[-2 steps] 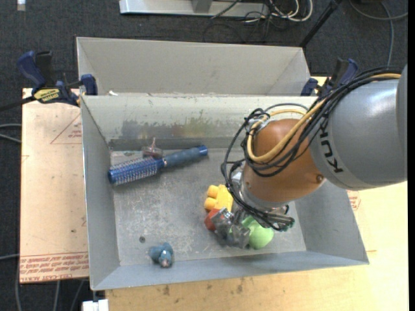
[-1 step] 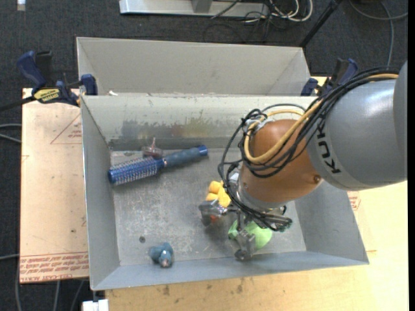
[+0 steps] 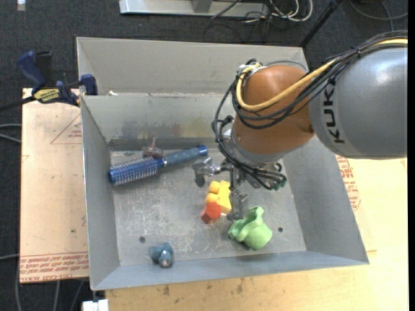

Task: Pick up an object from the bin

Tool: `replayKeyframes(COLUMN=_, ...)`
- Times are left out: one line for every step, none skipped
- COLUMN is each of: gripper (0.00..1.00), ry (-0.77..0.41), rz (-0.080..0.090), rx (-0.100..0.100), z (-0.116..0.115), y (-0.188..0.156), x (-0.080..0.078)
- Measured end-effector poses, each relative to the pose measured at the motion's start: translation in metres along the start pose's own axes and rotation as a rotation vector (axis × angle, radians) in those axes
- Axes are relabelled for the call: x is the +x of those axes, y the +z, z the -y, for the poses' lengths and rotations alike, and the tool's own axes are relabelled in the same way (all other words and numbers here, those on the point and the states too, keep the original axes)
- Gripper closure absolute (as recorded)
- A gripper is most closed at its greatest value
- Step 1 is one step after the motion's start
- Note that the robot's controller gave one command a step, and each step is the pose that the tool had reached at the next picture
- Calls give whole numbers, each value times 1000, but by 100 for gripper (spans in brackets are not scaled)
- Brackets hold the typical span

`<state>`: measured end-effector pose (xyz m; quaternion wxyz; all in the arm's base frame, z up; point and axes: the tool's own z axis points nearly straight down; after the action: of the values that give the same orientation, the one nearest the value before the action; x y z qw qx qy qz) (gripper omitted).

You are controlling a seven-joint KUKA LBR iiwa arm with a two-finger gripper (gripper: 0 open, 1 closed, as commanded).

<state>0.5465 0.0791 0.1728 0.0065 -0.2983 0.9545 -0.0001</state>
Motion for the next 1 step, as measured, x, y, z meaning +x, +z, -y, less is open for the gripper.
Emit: replayKeyframes(gripper=0, ry=205, rz=-16, rx=-5, z=1, y=43, x=45)
